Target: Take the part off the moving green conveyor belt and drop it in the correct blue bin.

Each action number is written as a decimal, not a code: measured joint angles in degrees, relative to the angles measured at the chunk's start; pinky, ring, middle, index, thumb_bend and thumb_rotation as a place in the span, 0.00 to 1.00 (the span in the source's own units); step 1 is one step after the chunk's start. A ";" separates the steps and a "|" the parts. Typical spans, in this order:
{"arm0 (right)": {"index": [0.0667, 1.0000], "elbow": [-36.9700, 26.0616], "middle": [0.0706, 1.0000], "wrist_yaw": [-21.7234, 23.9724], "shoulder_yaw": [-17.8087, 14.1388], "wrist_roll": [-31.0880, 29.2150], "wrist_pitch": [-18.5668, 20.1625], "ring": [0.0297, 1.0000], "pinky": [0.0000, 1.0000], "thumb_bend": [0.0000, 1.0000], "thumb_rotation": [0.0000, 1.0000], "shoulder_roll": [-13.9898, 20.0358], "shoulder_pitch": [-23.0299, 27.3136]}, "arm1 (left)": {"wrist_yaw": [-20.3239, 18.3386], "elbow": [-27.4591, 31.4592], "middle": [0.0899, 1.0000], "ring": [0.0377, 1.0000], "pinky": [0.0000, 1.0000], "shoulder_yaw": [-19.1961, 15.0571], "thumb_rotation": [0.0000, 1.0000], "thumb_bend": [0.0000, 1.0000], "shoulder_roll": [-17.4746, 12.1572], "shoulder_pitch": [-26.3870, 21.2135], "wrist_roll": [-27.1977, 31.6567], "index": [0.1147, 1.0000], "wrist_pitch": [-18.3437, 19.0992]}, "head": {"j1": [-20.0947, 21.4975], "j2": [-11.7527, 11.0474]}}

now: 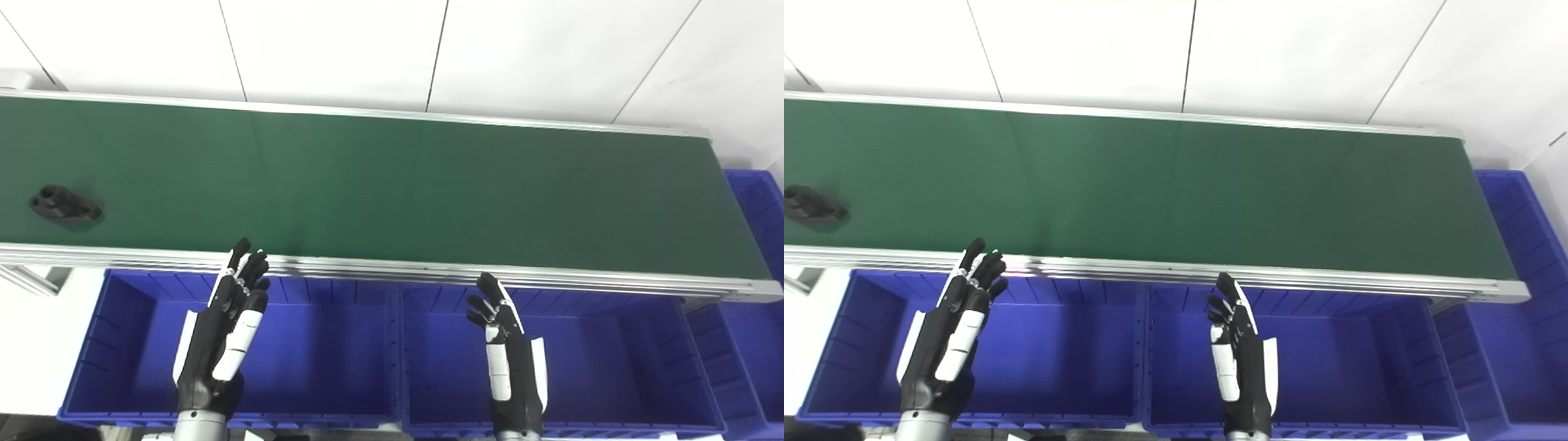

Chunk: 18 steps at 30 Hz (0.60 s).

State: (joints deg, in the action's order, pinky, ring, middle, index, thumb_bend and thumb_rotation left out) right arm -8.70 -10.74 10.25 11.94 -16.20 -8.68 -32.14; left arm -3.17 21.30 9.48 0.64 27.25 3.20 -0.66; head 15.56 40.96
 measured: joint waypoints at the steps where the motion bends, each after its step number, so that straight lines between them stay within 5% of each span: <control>1: 0.89 0.00 0.89 0.00 0.00 -0.03 0.01 0.84 0.79 0.71 1.00 0.00 0.00 | 0.00 0.00 0.91 0.92 0.91 0.04 0.72 0.40 0.00 0.00 -0.01 0.96 0.00 | 0.00 0.00; 18: 0.89 -0.01 0.88 0.35 0.02 -0.30 0.74 0.84 0.78 0.70 1.00 0.19 0.00 | 0.00 0.00 0.91 0.91 0.90 0.35 0.74 0.41 0.05 0.00 -0.85 0.96 0.00 | -0.44 0.00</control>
State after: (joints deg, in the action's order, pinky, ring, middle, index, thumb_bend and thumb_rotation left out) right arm -8.71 -10.40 10.27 11.65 -15.46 -8.49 -32.14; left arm -3.18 21.31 9.84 0.69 27.26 2.35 -0.66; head 15.12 40.96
